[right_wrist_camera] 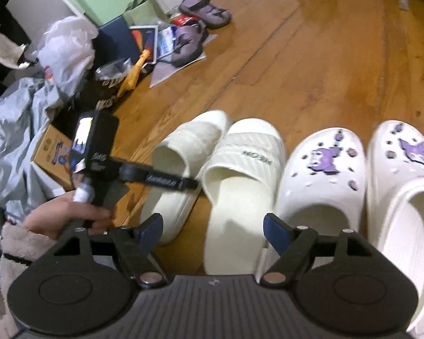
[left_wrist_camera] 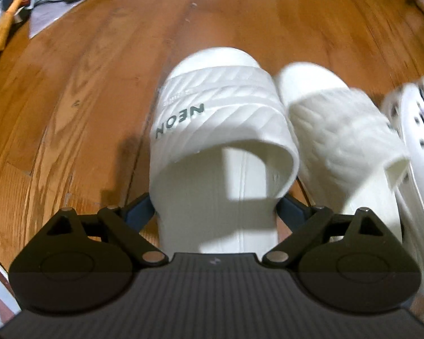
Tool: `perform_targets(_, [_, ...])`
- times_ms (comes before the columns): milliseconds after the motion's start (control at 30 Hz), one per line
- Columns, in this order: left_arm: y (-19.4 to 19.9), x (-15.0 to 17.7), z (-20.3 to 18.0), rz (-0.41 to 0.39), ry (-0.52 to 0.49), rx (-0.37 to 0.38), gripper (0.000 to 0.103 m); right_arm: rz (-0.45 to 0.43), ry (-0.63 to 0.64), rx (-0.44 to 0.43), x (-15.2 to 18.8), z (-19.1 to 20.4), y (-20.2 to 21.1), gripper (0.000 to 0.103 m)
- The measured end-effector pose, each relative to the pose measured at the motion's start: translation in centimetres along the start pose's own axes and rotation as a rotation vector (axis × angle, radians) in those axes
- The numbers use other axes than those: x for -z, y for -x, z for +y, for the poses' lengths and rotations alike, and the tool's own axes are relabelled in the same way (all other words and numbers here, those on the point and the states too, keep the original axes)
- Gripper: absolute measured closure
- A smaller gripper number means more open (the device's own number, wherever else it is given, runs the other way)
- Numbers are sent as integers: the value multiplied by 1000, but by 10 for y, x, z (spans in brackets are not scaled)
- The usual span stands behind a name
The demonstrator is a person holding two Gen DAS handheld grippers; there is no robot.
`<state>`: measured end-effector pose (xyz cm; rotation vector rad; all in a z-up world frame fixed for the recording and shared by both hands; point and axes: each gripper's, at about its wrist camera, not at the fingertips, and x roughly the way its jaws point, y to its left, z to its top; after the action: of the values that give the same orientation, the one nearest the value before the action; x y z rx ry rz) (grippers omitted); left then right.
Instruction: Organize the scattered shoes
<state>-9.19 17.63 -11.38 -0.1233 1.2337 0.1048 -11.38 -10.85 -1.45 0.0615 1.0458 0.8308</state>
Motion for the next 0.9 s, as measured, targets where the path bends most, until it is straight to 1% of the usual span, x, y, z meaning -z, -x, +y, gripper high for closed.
perform_targets(67, [4, -3, -8, 3, -33, -1, 11, -35, -40, 24, 4, -8, 6, 24])
perform_targets(100, [6, -4, -12, 1, -47, -3, 11, -55, -61, 33, 9, -14, 12, 22])
perform_targets(133, [7, -4, -16, -4, -75, -21, 10, -72, -78, 38, 13, -19, 15, 19])
perform_targets(200, [12, -4, -40, -22, -214, -117, 9, -100, -115, 51, 23, -31, 23, 16])
perform_targets(233, [14, -5, -50, -25, -269, -160, 9, -120, -147, 73, 31, -40, 28, 16])
perform_targets(300, [13, -6, -60, -10, -320, -224, 9, -122, -181, 112, 39, -51, 31, 16])
perform_targets(333, [16, -8, -60, -11, -315, -234, 9, -119, -203, 147, 44, -57, 36, 16])
perform_targets(433, [29, -15, -54, -26, -237, -193, 8, -123, -246, 226, 53, -70, 49, 16])
perform_targets(467, [37, -17, -48, -34, -168, -153, 7, -127, -255, 250, 55, -73, 54, 16])
perform_targets(533, [54, -20, -33, -52, 25, -44, 4, -138, -251, 290, 57, -73, 62, 16])
perform_targets(567, [59, -19, -30, -56, 87, -7, 4, -144, -244, 317, 57, -72, 68, 16])
perform_targets(633, [67, -17, -35, -62, 168, 34, 3, -158, -195, 359, 59, -64, 78, 16])
perform_targets(700, [83, -12, -45, -80, 273, 61, 3, -171, -142, 409, 64, -57, 91, 14])
perform_targets(733, [90, -10, -54, -89, 276, 58, 3, -177, -132, 430, 67, -57, 97, 11])
perform_targets(800, [115, -6, -85, -129, 243, 44, 3, -188, -122, 470, 72, -57, 108, 10])
perform_targets(867, [133, 4, -114, -164, 192, 46, 1, -192, -100, 545, 80, -57, 120, 10])
perform_targets(900, [147, 10, -135, -191, 151, 63, 0, -191, -98, 563, 80, -57, 123, 10])
